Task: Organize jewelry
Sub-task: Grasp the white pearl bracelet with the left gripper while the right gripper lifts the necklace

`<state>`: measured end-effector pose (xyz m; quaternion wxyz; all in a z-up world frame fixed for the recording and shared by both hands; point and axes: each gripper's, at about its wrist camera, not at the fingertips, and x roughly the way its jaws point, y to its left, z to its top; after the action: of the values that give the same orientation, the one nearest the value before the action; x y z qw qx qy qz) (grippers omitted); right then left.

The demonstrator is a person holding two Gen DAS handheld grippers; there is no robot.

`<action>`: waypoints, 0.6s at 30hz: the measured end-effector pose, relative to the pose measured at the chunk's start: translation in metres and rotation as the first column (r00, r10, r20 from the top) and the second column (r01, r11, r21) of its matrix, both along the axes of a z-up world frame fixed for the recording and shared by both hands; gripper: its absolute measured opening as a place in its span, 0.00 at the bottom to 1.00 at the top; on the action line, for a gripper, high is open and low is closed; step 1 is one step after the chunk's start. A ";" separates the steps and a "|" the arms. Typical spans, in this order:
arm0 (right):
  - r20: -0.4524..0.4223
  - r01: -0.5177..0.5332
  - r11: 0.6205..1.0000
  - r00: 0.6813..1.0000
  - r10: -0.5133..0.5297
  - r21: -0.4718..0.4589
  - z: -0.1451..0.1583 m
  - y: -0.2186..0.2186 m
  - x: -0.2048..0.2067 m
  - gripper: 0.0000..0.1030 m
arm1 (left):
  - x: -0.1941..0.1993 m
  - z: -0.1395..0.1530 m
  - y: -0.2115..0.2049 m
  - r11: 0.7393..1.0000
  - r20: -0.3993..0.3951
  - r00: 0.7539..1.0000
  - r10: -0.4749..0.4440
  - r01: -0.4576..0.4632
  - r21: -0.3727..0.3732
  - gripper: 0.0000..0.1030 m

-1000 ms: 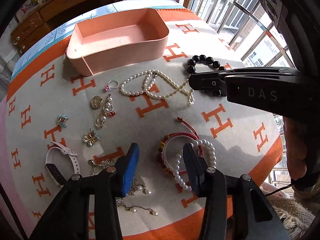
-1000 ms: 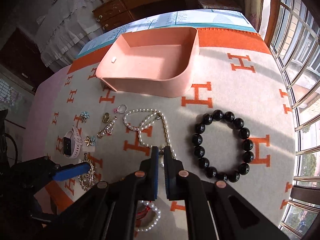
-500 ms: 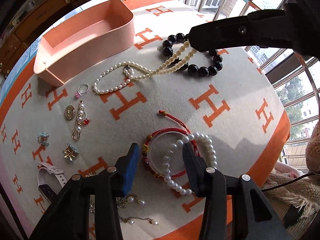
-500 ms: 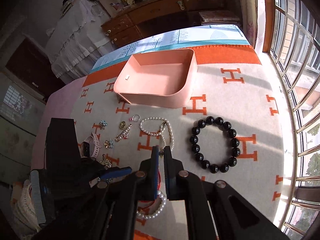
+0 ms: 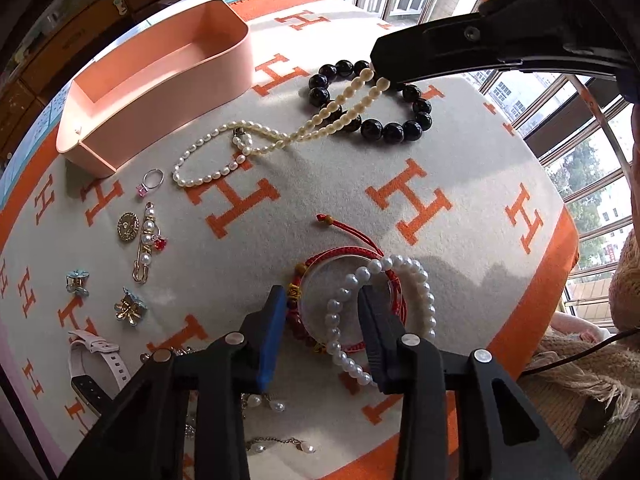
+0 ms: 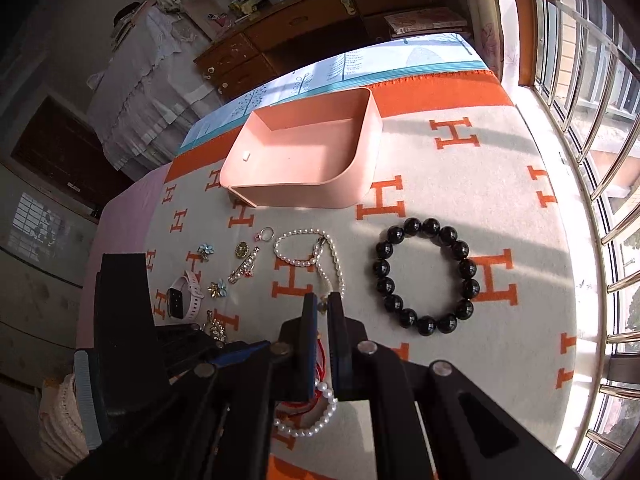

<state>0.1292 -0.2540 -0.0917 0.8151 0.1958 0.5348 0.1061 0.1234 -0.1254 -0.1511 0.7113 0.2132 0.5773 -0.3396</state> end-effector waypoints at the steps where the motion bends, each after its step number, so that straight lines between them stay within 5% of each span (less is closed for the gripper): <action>1: 0.005 0.009 1.000 1.000 -0.009 0.012 0.002 -0.003 0.000 0.05 | 0.000 0.002 0.000 1.000 0.003 1.000 0.000 0.000 -0.006 0.34; 10: 0.036 0.053 0.997 0.998 -0.055 0.063 0.016 -0.018 -0.002 0.05 | -0.008 0.014 0.003 0.998 0.038 0.999 -0.037 0.038 -0.040 0.34; 13: 0.031 0.054 0.996 0.998 -0.056 0.067 0.015 -0.019 -0.001 0.05 | -0.009 0.003 -0.004 0.999 0.025 0.999 -0.045 0.045 -0.016 0.16; 18: 0.025 0.048 0.997 0.998 -0.049 0.062 0.015 -0.015 -0.001 0.05 | -0.009 -0.005 -0.005 1.000 0.021 0.999 -0.026 0.026 -0.009 0.07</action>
<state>0.1284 -0.2693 -0.0764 0.8181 0.2322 0.5155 0.1052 0.1146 -0.1300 -0.1564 0.7138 0.2211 0.5654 -0.3492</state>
